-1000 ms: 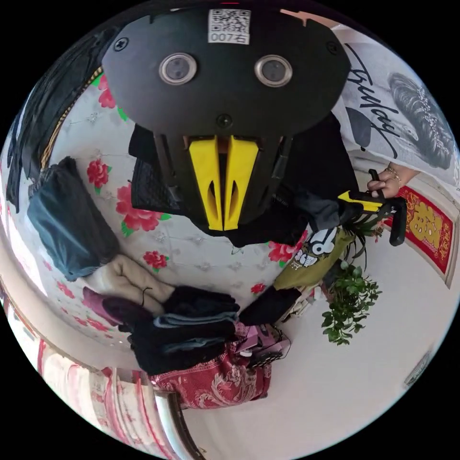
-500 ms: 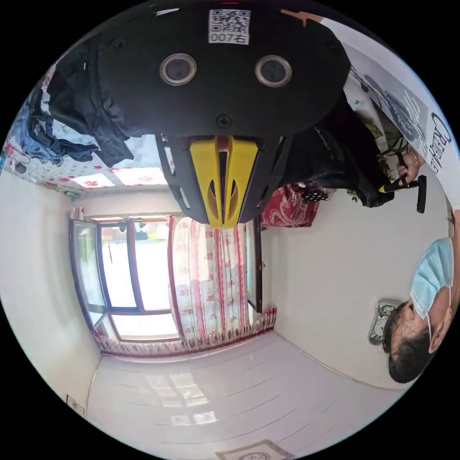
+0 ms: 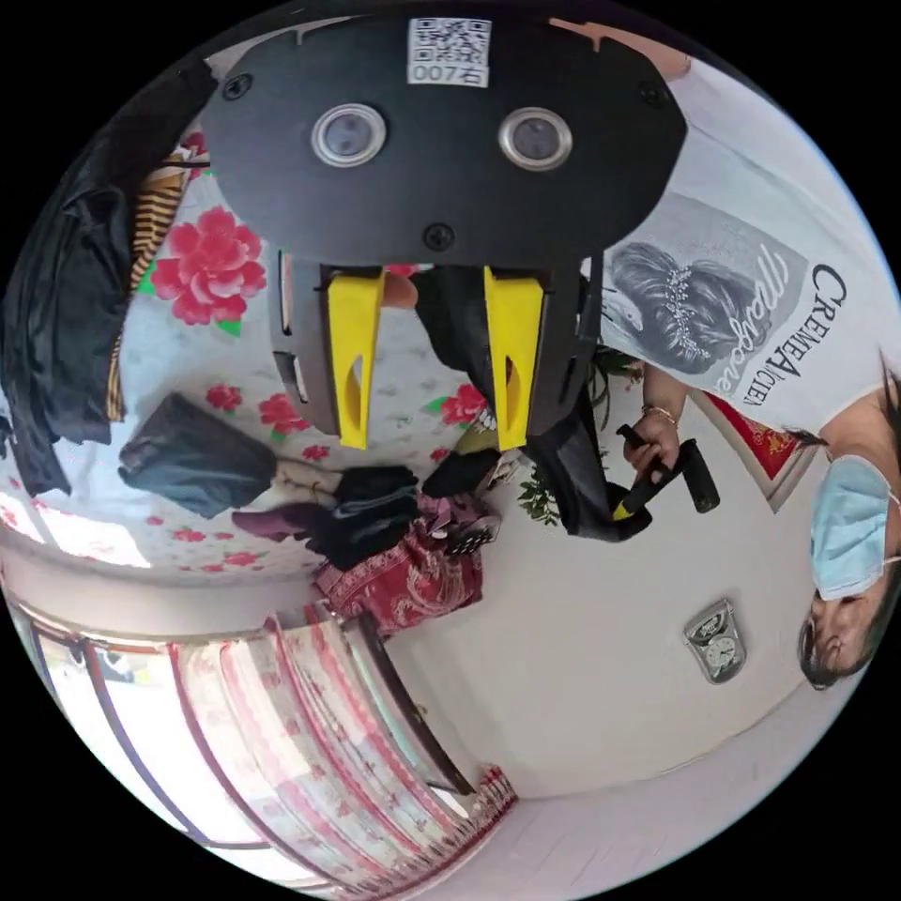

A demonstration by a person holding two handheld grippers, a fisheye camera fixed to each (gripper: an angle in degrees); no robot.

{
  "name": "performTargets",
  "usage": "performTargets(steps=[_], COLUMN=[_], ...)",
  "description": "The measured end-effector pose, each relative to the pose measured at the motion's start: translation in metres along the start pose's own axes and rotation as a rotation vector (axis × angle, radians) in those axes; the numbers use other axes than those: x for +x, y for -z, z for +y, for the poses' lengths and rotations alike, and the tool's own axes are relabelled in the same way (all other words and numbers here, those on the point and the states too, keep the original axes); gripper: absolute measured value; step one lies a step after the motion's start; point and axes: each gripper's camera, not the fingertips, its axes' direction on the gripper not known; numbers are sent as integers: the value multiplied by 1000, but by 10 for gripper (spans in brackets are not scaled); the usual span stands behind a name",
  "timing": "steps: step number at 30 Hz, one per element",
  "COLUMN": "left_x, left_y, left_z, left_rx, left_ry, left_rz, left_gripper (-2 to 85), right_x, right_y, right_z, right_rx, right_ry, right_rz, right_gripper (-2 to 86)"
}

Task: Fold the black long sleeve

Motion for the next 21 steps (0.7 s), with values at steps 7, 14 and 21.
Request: performTargets(steps=[7, 14, 21], left_x=[3, -28, -55], left_y=[18, 13, 18], left_z=[3, 27, 28], left_rx=[24, -5, -57], left_ry=[-117, -2, 53], left_rz=[48, 67, 21], left_gripper=[40, 41, 42], right_x=[49, 52, 20], right_y=[-135, -186, -73], right_z=[32, 44, 36], right_rx=[-283, -363, 98], right_ry=[-121, -209, -185], right_rz=[-251, -686, -243], right_gripper=[204, 100, 6])
